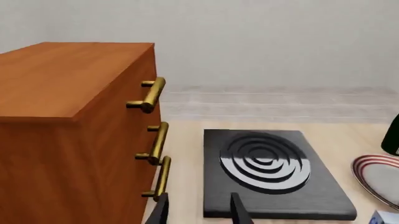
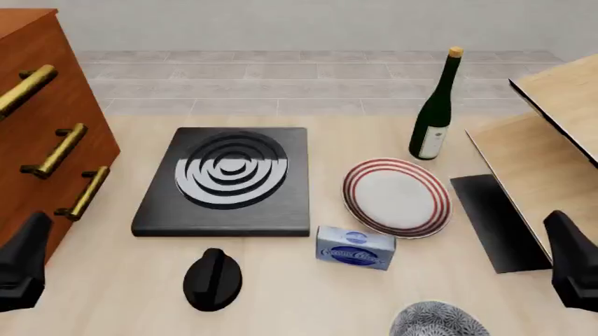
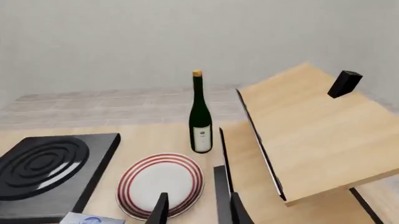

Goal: Put the bowl on the stove.

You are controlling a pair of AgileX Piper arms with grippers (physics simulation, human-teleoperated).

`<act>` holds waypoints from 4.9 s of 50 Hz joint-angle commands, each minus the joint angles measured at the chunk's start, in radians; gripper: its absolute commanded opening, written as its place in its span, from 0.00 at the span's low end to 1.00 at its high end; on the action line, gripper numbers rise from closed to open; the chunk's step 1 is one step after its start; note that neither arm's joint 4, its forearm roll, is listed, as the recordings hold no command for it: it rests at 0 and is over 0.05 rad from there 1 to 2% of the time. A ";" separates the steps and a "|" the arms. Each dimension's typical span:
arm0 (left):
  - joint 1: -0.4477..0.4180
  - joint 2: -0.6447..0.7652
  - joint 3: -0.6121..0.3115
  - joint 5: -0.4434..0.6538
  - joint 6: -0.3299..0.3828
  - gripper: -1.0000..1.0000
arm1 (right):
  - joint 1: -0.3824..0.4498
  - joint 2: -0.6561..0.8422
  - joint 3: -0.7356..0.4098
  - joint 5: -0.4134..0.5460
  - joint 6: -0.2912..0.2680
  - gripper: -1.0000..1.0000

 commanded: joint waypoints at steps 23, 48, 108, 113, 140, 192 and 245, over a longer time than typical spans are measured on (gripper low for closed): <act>-0.031 -0.056 0.053 -0.057 0.043 1.00 | 0.028 -0.055 0.022 -0.028 -0.061 1.00; -0.058 -0.056 0.046 -0.068 0.041 1.00 | 0.260 -0.055 -0.249 0.359 -0.348 1.00; -0.055 -0.056 0.047 -0.105 0.034 1.00 | 0.748 -0.015 -0.269 0.860 -0.615 1.00; -0.052 -0.056 0.046 -0.105 0.034 1.00 | 0.797 0.012 -0.259 0.849 -0.585 1.00; -0.034 -0.057 0.055 -0.119 0.025 1.00 | 1.005 0.229 -0.165 0.635 -0.464 1.00; 0.002 -0.057 0.055 -0.121 0.023 1.00 | 1.170 0.541 -0.042 0.253 -0.192 1.00; 0.043 -0.056 0.054 -0.120 0.014 1.00 | 1.136 0.709 0.024 0.026 -0.003 1.00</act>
